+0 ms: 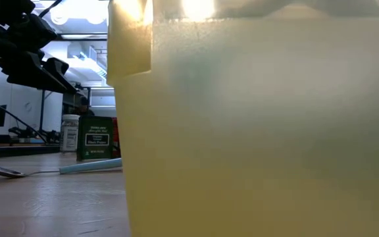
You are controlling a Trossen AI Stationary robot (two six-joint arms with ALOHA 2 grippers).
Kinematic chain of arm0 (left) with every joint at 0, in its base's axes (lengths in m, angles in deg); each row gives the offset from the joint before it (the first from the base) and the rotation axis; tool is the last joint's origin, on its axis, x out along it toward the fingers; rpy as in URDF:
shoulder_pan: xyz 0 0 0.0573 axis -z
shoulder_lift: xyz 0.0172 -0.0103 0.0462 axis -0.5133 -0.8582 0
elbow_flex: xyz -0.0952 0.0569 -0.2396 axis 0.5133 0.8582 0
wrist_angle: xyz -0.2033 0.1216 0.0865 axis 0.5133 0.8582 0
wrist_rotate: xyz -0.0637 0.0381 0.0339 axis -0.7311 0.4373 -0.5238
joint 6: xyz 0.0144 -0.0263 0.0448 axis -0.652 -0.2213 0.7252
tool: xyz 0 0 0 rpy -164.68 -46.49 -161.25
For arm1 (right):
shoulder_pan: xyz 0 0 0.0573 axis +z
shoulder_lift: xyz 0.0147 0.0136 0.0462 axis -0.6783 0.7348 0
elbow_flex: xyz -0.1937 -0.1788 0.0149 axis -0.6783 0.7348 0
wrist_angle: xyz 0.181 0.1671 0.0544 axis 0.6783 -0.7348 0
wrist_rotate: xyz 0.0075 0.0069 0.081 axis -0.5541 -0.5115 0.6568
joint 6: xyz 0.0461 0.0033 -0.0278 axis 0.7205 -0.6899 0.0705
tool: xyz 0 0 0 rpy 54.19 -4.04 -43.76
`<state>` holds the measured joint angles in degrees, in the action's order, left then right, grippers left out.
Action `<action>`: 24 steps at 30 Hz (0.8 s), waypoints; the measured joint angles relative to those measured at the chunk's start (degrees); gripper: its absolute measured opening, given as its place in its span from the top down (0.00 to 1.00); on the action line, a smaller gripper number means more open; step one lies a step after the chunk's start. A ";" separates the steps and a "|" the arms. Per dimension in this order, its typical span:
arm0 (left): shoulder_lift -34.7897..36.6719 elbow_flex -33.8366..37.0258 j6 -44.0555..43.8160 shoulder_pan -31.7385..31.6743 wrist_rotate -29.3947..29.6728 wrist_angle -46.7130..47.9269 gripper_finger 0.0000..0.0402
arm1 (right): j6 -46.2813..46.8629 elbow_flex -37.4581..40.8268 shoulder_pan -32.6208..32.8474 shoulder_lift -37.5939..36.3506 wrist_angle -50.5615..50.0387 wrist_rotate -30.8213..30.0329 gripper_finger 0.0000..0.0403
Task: Pick & Place Food Item
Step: Put the green seasoning jar into the green bin
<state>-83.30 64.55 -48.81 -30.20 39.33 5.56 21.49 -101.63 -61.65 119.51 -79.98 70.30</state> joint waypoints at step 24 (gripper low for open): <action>0.01 0.00 -0.02 0.00 -0.01 0.00 0.55 | 2.61 0.70 1.42 2.69 1.32 -0.84 0.20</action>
<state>-83.29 64.55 -48.83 -30.21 39.32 5.56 24.11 -100.93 -60.23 122.19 -78.67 69.46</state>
